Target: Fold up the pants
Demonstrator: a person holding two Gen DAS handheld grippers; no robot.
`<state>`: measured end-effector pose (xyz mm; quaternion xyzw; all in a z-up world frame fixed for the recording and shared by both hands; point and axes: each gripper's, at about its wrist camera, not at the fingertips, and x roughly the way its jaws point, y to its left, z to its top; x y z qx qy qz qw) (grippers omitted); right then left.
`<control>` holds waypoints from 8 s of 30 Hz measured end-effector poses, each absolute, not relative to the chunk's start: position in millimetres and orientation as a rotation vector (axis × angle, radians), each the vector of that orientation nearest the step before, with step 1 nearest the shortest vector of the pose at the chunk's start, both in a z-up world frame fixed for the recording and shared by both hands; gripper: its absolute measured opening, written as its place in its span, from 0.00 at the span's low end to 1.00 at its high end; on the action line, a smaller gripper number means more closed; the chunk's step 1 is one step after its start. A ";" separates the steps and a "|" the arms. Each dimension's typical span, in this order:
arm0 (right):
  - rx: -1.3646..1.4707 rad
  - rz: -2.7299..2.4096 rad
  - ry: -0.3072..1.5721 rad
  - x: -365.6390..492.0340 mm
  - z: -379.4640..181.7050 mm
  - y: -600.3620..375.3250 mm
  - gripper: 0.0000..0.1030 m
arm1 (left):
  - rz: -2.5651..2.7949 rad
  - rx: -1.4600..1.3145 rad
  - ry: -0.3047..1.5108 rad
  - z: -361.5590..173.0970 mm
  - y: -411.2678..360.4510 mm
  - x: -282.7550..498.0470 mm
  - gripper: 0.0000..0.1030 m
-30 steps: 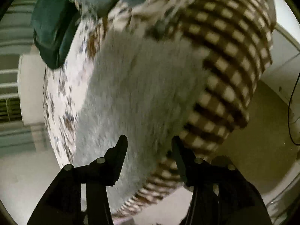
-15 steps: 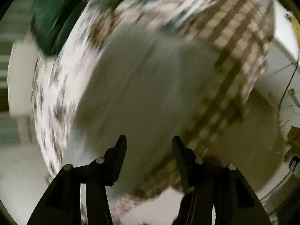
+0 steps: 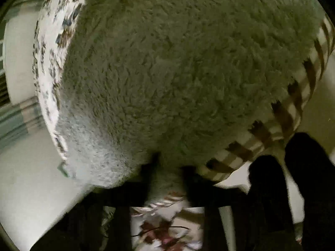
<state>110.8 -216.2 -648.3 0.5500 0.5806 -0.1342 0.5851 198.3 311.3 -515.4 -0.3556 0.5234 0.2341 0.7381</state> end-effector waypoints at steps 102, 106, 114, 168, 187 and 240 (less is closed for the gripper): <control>1.595 -0.279 0.567 -4.1 -690.2 -545.1 0.51 | -0.075 0.026 1.577 -564.4 -157.1 190.9 1.00; 1.584 -0.255 0.509 15.4 -695.4 -546.0 0.51 | -0.069 0.027 1.562 -567.5 -162.7 195.4 1.00; 1.408 -0.301 0.569 48.9 -647.9 -540.0 0.15 | -0.094 0.007 1.539 -565.7 -162.0 191.0 1.00; 0.847 -0.117 1.423 211.1 -660.3 -270.9 0.87 | -0.111 -0.335 1.529 -520.5 40.9 174.8 0.16; 0.634 -0.104 1.402 218.6 -598.3 -219.4 0.87 | 0.229 -0.727 1.110 -465.3 209.0 125.4 0.87; 0.677 -0.185 1.328 138.4 -577.1 -371.7 0.89 | -0.296 -0.363 0.921 -390.0 -147.4 117.0 0.13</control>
